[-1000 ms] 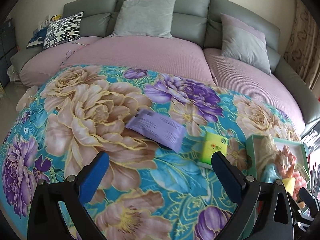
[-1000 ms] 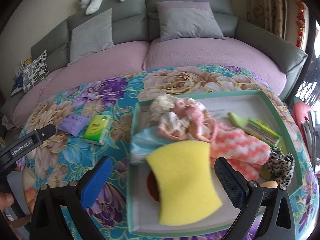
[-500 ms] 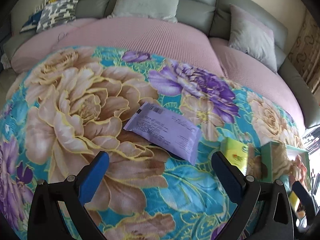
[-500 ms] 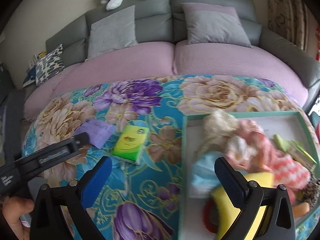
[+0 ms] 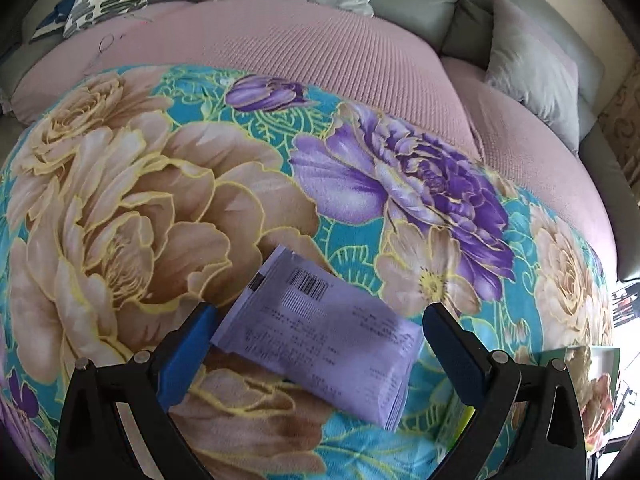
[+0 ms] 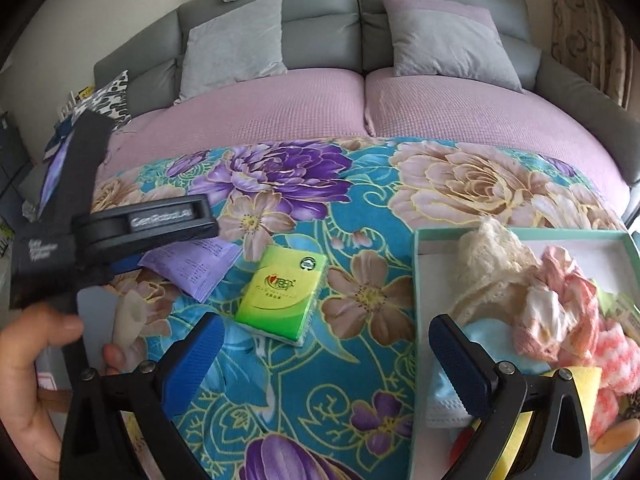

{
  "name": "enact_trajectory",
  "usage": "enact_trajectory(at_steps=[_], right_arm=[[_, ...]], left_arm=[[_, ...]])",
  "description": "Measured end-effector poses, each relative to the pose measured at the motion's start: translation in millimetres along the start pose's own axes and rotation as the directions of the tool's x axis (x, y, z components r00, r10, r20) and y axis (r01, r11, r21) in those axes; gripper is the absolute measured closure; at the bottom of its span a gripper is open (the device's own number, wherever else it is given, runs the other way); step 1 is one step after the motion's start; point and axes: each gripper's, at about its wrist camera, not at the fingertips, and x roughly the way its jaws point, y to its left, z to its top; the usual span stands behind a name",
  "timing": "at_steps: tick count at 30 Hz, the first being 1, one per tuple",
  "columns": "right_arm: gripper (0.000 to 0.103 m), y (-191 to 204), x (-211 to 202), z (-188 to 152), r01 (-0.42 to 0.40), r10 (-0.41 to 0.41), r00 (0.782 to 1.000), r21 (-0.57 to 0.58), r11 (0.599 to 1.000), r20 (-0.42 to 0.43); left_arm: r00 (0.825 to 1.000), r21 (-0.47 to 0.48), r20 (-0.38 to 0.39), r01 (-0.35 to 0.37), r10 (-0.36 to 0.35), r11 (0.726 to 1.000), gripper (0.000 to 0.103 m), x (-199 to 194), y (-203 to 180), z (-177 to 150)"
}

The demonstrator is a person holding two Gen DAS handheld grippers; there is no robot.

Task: Organize soft objects
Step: 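Grasp the purple wipes pack with the left tool while the right tool grasps the green tissue pack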

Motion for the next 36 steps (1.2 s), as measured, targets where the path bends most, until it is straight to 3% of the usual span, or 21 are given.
enact_trajectory(at_steps=[3, 8, 22, 25, 28, 31, 33, 35, 36], right_arm=[[0.0, 1, 5, 1, -0.001, 0.001, 1.0, 0.0, 1.0, -0.006], [0.0, 1, 9, 1, 0.001, -0.001, 1.0, -0.002, 1.0, -0.01], [0.0, 15, 29, 0, 0.003, -0.004, 1.0, -0.049, 0.999, -0.025], [0.001, 15, 37, -1, 0.001, -0.003, 0.999, -0.041, 0.999, -0.033], [0.009, 14, 42, -1, 0.001, -0.002, 1.0, -0.029, 1.0, -0.028], [0.017, 13, 46, -2, -0.002, 0.002, 1.0, -0.021, 1.0, -0.024], [0.032, 13, 45, -2, -0.012, 0.011, 1.0, -0.018, 1.0, -0.021], [0.036, 11, 44, -1, -0.011, 0.011, 1.0, -0.009, 1.0, -0.017], [0.04, 9, 42, -1, -0.015, 0.015, 1.0, 0.0, 1.0, -0.013]], left_arm=[[1.0, -0.002, -0.013, -0.024, 0.024, 1.0, 0.001, 6, -1, 3], [0.997, 0.077, -0.024, -0.07, 0.072, 0.995, 0.001, 10, -9, 2], [0.996, 0.087, -0.028, -0.083, 0.086, 0.993, 0.001, -3, 31, -7], [0.996, 0.102, -0.013, -0.085, 0.086, 0.991, 0.005, -5, 30, -9], [0.997, 0.117, -0.001, -0.078, 0.079, 0.99, 0.018, -6, 26, -10], [0.998, 0.115, 0.012, -0.062, 0.061, 0.991, 0.039, -9, 24, -11], [0.999, 0.103, 0.018, -0.033, 0.031, 0.994, 0.064, -13, 25, -12], [1.0, 0.078, 0.022, 0.016, -0.018, 0.997, 0.081, -17, 27, -14], [0.999, 0.072, 0.023, 0.028, -0.03, 0.997, 0.085, -20, 28, -16]])
